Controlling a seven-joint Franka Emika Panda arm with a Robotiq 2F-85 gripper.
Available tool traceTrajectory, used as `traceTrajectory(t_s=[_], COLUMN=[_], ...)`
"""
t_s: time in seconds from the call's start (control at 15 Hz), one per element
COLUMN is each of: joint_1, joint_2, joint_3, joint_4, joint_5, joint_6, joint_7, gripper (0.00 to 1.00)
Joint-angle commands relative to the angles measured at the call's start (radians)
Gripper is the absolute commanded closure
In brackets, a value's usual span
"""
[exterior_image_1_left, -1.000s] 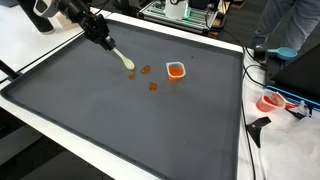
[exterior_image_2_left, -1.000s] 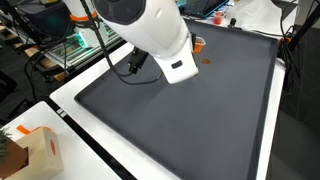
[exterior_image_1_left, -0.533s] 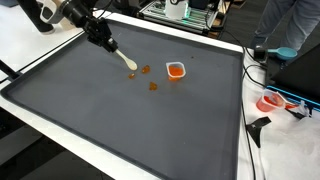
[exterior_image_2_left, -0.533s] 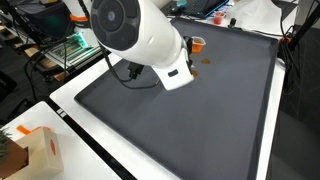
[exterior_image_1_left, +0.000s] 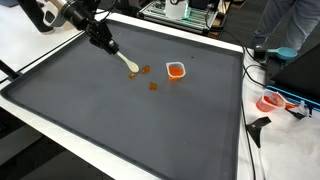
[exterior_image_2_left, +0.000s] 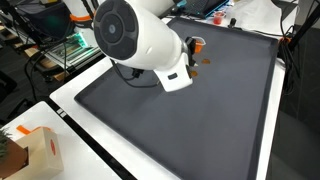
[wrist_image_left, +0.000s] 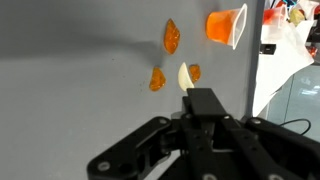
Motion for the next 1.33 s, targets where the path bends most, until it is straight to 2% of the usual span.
traceTrajectory(t_s=[0.0,0.4,0.73,1.0,1.27], joint_1=[0.008,0.032,0.078,0.136,0.199], joint_2=[-0.007,-0.022,-0.062,-0.107,-0.154], joint_3=[-0.012,-0.017,-0.021,-0.026,-0.021], joint_4=[-0.011,-0.009,-0.011,0.0,0.022], joint_5=[0.032,0.01,-0.028,-0.111,-0.247], joint_6=[-0.026,-0.043,-0.034,-0.039,-0.043], joint_7=[0.047,0.151,0.281,0.411,0.555], gripper=[0.97,0.97,0.97,0.97,0.97])
